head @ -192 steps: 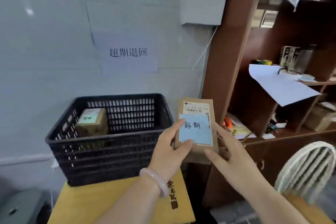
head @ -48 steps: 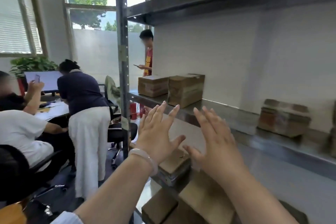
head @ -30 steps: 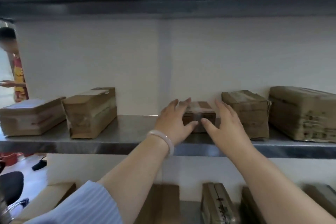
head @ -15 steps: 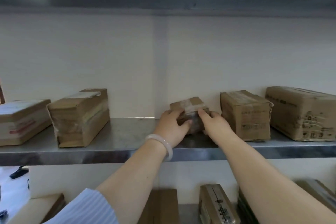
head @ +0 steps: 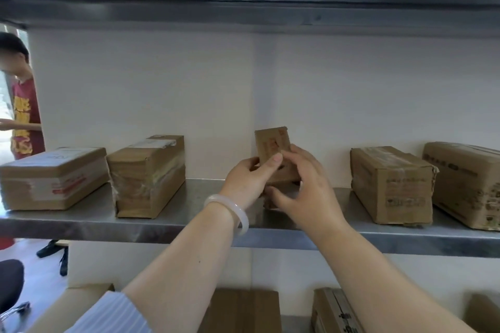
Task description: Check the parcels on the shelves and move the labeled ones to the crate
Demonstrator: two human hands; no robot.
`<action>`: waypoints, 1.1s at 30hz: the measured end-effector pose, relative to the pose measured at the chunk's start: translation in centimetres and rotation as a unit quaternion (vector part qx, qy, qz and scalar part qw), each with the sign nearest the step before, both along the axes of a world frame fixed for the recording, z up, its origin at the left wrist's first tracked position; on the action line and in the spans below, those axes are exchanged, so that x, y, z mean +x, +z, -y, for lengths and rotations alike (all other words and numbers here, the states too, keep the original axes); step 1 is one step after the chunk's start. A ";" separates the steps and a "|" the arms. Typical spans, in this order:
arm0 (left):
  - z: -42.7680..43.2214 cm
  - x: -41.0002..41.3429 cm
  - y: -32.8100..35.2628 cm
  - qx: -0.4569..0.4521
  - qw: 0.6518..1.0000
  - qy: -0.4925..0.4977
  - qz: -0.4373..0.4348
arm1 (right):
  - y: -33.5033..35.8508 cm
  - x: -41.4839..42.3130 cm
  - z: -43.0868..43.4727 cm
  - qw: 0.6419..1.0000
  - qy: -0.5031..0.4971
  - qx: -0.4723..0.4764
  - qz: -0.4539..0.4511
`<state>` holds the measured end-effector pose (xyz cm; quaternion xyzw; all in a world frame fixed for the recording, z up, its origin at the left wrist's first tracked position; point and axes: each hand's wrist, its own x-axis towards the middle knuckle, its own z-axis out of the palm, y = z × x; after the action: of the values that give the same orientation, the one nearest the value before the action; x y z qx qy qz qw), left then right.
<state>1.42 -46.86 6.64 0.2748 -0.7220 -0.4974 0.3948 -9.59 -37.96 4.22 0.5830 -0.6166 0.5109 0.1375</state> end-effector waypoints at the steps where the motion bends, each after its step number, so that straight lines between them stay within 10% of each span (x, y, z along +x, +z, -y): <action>1: 0.1 0.2 -0.1 0.004 1.000 0.007 -0.010 | -0.1 0.3 0.2 1.000 0.011 0.002 -0.002; 10: 1.2 2.7 -1.1 0.169 0.972 -0.022 -0.159 | -0.2 -0.1 0.9 0.992 0.046 0.087 0.084; 25: 3.5 5.4 -0.8 -0.083 0.968 0.092 0.218 | -0.4 1.9 3.7 0.978 0.028 0.192 -0.072; 33: 1.7 1.8 0.5 -0.248 0.936 0.159 0.194 | 2.1 -1.8 -1.6 0.993 -0.051 0.070 -0.083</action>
<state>3.21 -48.51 7.18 0.3709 -0.8317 -0.1698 0.3766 -11.41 -36.35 6.32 0.5998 -0.6661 0.4082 0.1728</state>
